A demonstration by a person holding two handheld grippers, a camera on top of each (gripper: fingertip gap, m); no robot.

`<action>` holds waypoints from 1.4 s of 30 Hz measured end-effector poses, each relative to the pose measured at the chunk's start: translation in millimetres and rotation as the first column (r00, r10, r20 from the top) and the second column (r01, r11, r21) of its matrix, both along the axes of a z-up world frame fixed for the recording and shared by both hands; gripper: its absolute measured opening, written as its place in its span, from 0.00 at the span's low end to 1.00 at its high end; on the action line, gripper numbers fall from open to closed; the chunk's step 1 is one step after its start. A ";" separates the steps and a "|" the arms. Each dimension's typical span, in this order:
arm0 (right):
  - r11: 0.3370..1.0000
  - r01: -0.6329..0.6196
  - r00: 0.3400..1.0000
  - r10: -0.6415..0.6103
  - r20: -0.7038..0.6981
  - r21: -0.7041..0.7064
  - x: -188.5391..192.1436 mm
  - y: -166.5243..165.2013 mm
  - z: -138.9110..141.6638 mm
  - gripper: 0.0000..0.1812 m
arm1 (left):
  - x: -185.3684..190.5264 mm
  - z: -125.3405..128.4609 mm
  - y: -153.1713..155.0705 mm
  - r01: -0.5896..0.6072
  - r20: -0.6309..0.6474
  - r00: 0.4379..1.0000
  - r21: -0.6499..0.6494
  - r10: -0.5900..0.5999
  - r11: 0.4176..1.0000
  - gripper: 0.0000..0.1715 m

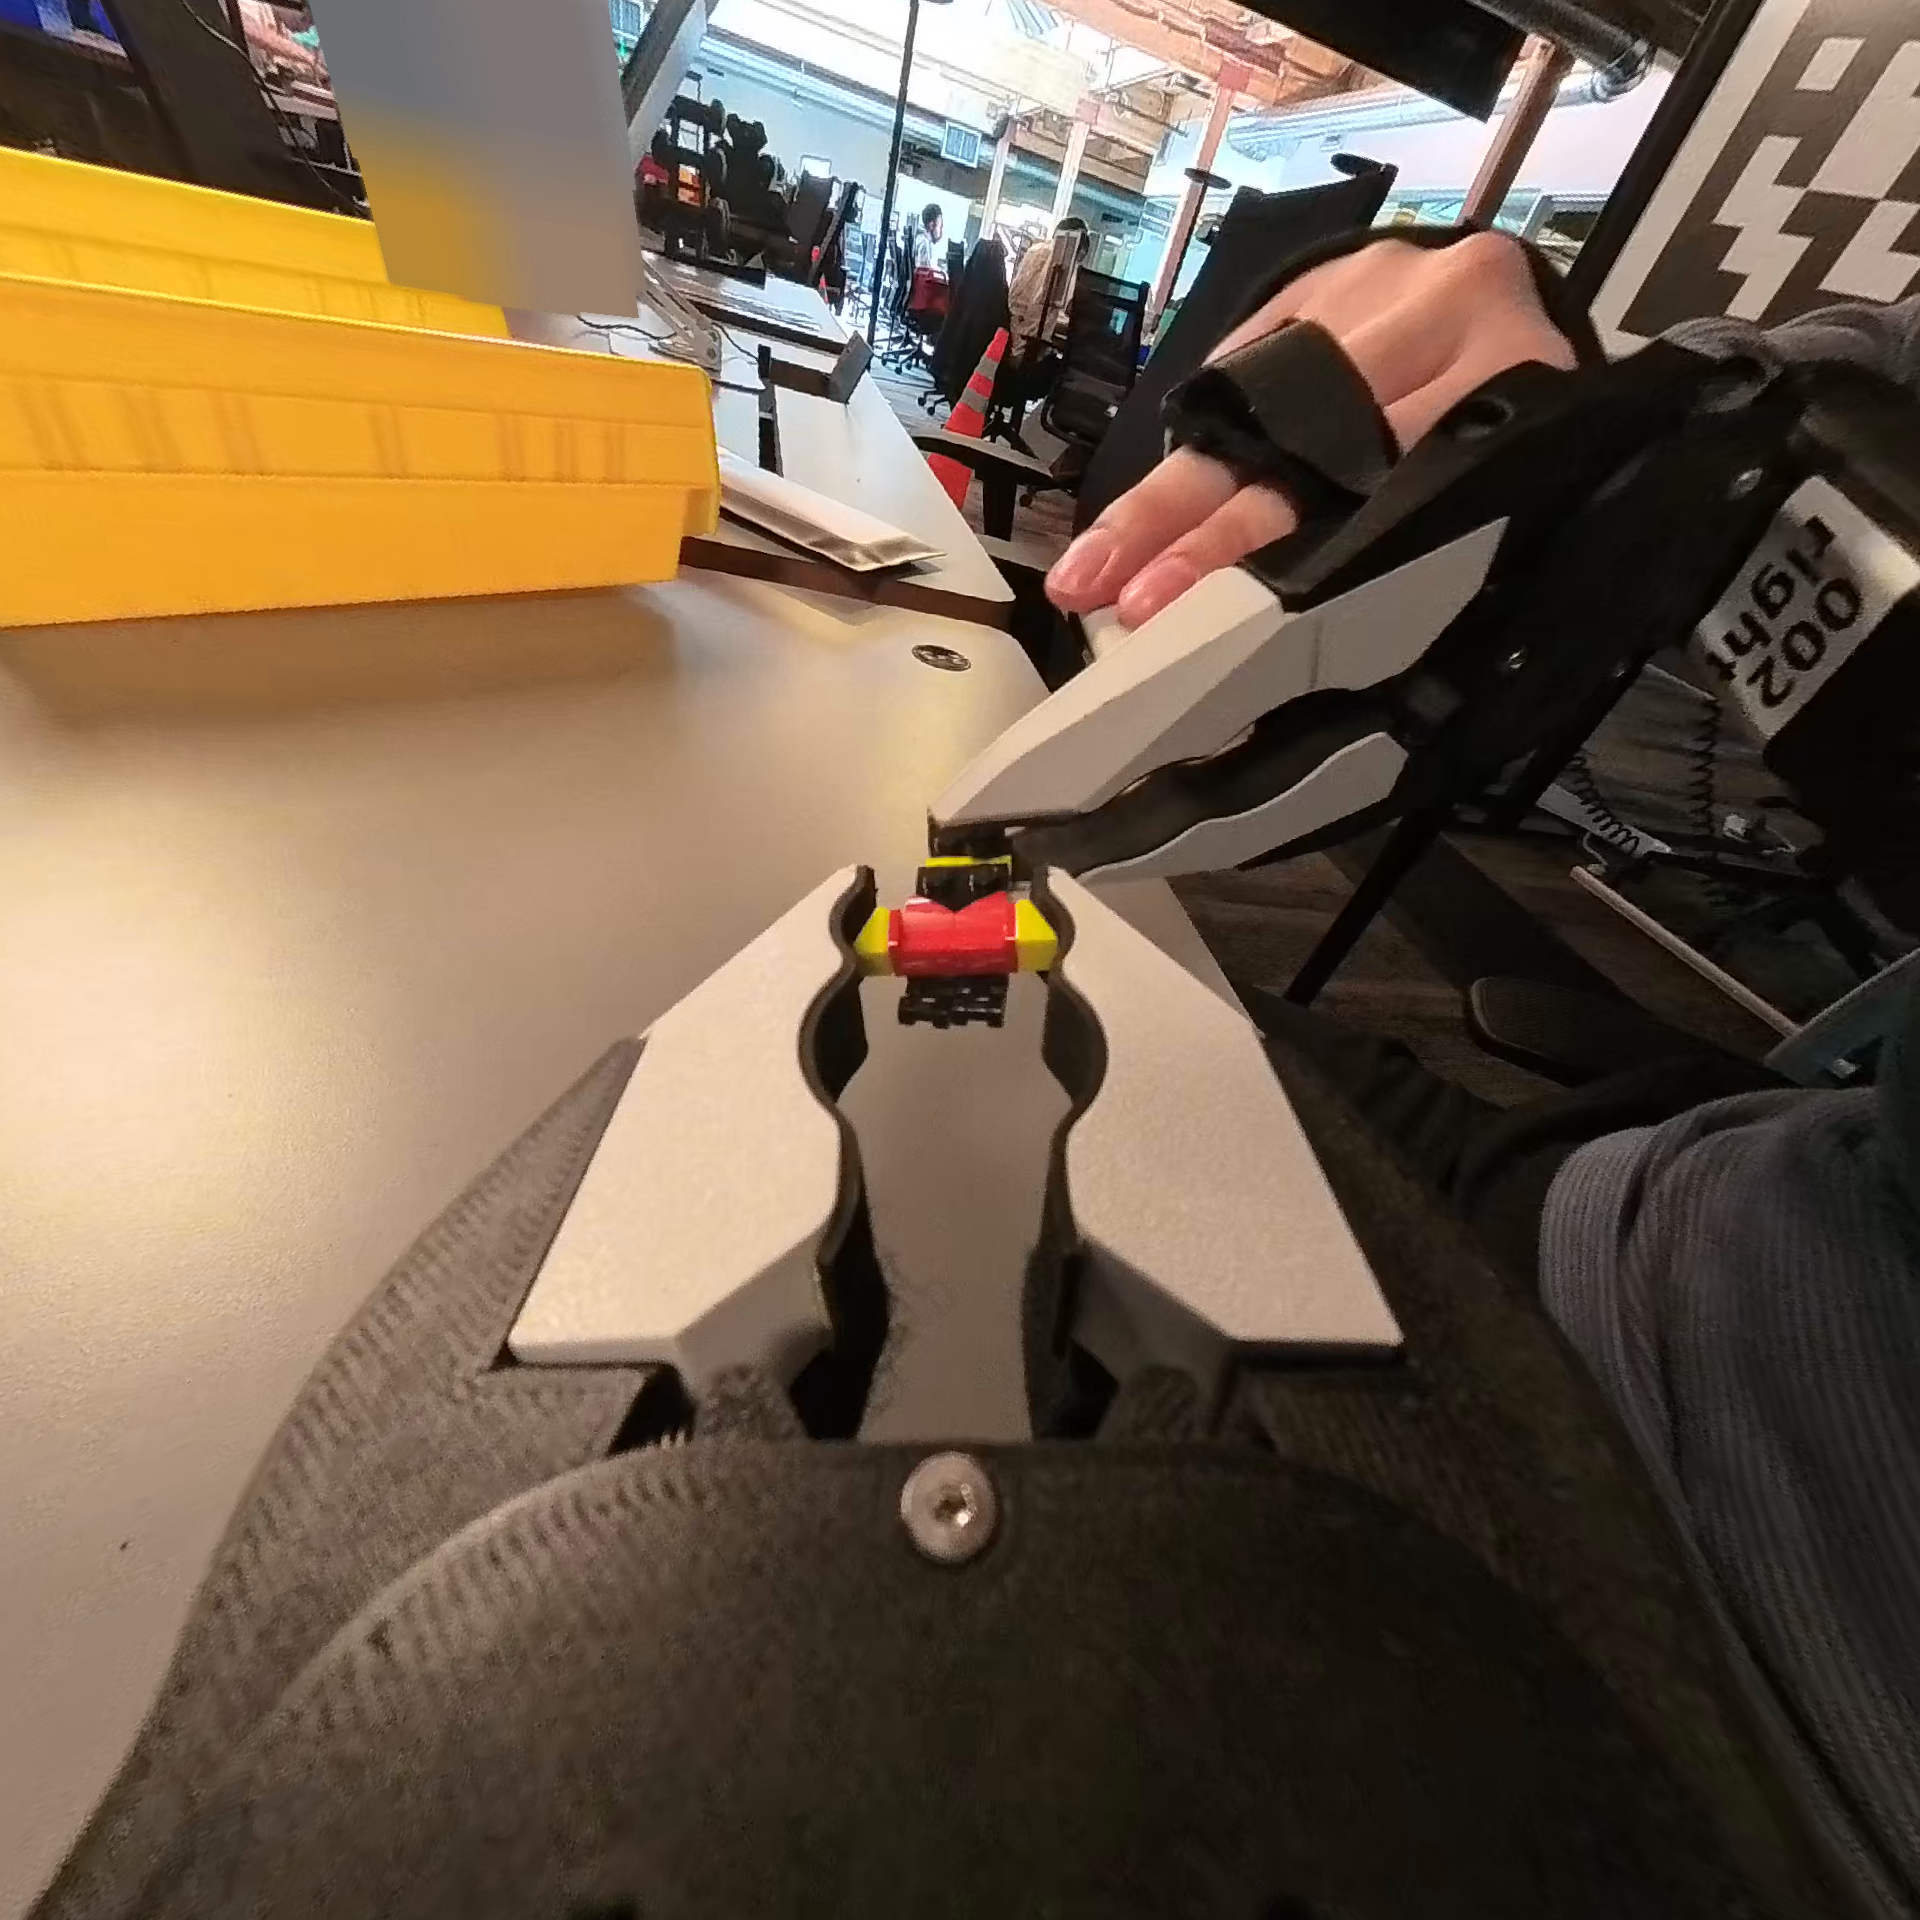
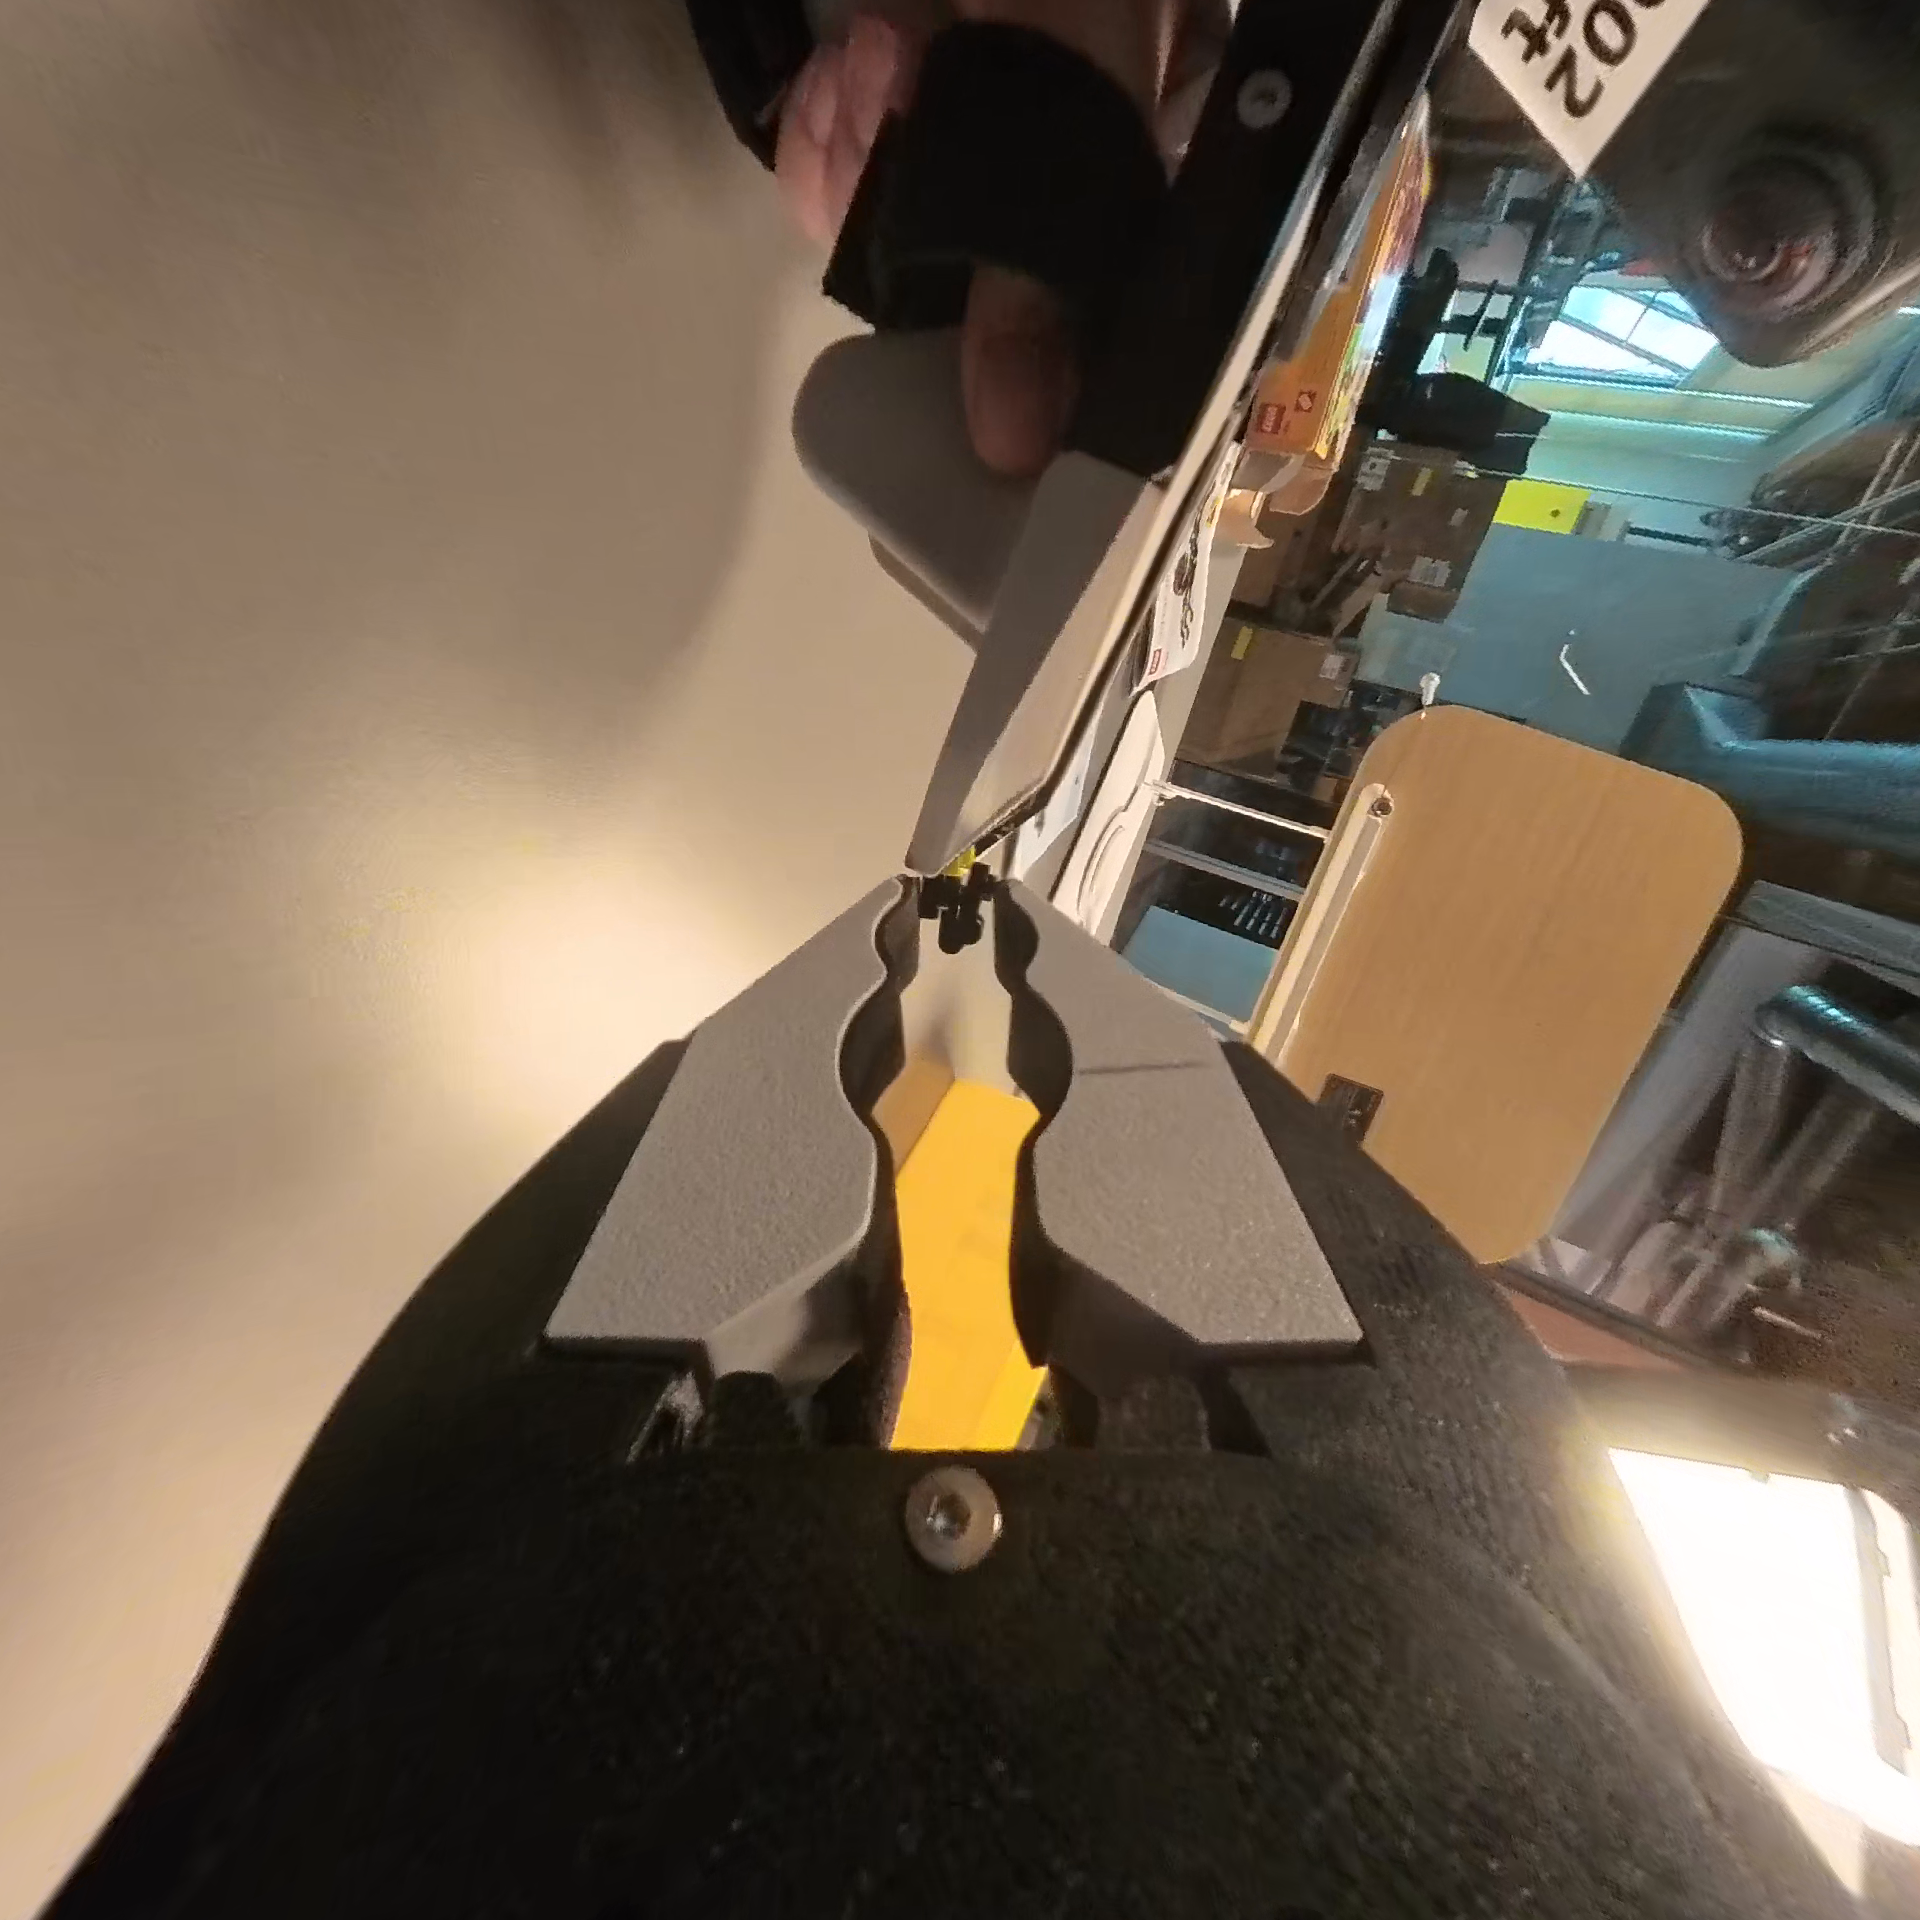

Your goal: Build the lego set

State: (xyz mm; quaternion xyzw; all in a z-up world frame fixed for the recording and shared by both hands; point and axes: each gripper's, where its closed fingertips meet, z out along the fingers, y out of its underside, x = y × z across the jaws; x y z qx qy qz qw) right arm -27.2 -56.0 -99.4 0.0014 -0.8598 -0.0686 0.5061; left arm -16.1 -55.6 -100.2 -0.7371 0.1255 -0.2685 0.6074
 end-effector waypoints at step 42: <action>0.937 -0.055 0.998 0.052 0.018 0.344 -3.1 11.8 -0.2 0.04 | -4.0 -8.2 4.6 -0.032 0.005 0.999 -0.065 0.033 0.997 0.16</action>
